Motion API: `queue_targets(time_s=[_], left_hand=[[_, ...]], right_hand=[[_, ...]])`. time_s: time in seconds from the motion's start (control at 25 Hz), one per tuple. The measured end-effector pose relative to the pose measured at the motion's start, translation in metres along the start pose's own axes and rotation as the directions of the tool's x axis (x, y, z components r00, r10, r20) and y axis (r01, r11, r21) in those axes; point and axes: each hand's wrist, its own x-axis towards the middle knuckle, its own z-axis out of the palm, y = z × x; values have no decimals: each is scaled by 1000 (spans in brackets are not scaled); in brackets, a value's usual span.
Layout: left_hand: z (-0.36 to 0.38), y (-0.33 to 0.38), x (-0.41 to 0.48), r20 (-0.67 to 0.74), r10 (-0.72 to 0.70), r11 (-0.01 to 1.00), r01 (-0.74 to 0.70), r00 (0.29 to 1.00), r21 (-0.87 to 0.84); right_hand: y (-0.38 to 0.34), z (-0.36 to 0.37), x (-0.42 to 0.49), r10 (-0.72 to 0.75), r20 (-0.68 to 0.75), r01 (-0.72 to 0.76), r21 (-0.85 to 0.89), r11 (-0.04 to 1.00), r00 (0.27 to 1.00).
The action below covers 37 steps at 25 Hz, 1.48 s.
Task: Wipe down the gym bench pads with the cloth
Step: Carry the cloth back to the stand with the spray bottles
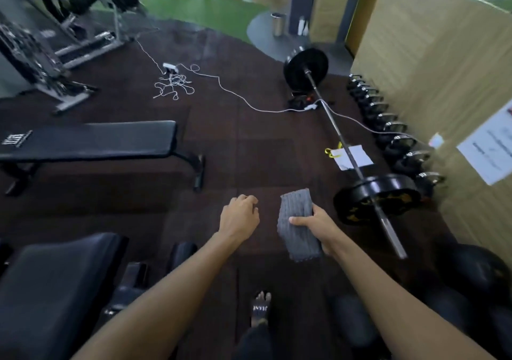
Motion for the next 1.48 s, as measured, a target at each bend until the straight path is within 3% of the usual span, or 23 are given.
queue_targets(time_s=[0.44, 0.64, 0.92, 1.24, 1.48], left_hand=[[-104, 7, 425, -66, -41, 999, 40, 997, -16], [-138, -1, 647, -111, -90, 996, 88, 990, -21], [-205, -23, 933, -84, -144, 989, 142, 986, -29], [-269, -87, 1280, -26, -32, 999, 31, 999, -15], [-333, -97, 1520, 19, 51, 999, -52, 998, 7]], right_hand=[[-247, -22, 371, -23, 53, 23, 0, 1000, 998], [-358, -31, 584, -50, 90, 51, -16, 999, 995], [-530, -18, 836, -43, 109, 43, 6, 999, 993], [-678, 16, 1136, -30, -18, 30, 30, 999, 999], [-807, 17, 1328, 4, -97, 4, 78, 997, 995]])
